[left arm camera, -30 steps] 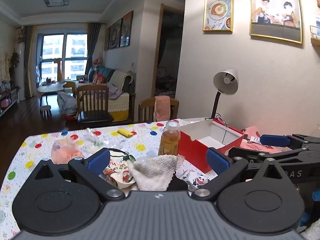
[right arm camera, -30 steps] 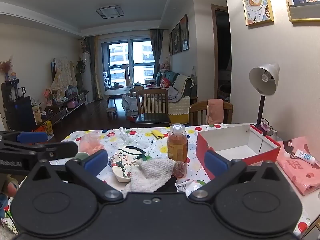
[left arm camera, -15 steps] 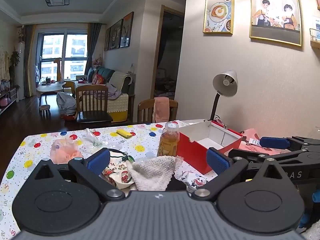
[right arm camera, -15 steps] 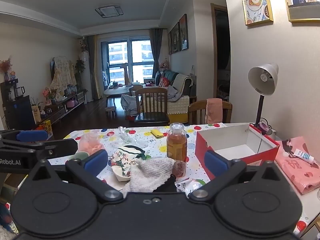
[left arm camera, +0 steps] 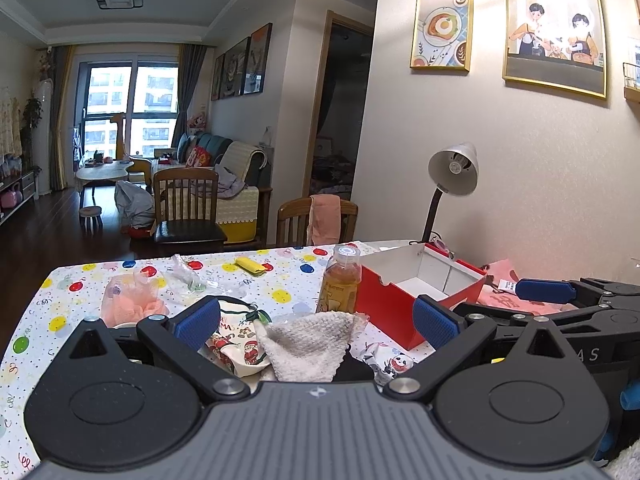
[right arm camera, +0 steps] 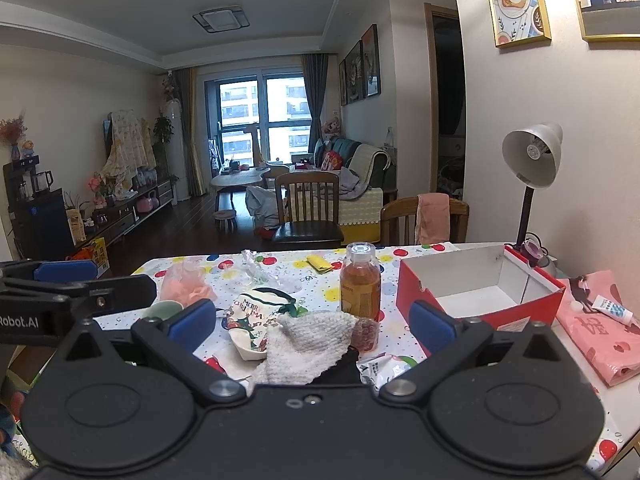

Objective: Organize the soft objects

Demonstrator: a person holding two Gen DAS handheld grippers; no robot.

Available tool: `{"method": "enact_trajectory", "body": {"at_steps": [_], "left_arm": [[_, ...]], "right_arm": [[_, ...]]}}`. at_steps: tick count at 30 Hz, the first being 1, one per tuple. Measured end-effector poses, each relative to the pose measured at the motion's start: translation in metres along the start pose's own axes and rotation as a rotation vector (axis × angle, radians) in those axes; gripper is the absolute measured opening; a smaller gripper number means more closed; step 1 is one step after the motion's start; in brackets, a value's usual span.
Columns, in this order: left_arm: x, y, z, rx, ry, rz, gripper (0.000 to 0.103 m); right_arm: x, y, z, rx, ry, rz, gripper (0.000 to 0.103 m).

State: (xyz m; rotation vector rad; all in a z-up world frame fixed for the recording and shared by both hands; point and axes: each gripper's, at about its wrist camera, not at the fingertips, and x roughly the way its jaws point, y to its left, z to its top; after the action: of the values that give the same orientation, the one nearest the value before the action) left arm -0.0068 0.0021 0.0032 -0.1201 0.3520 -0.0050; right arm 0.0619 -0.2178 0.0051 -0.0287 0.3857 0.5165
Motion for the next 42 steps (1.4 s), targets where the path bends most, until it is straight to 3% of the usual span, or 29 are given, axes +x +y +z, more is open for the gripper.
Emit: {"method": "enact_trajectory", "body": {"at_steps": [42], "left_arm": [[-0.0043, -0.0025, -0.0012, 0.000, -0.035, 0.006, 0.103]], "right_arm": [[0.0007, 0.0049, -0.0012, -0.003, 0.001, 0.008, 0.103]]}}
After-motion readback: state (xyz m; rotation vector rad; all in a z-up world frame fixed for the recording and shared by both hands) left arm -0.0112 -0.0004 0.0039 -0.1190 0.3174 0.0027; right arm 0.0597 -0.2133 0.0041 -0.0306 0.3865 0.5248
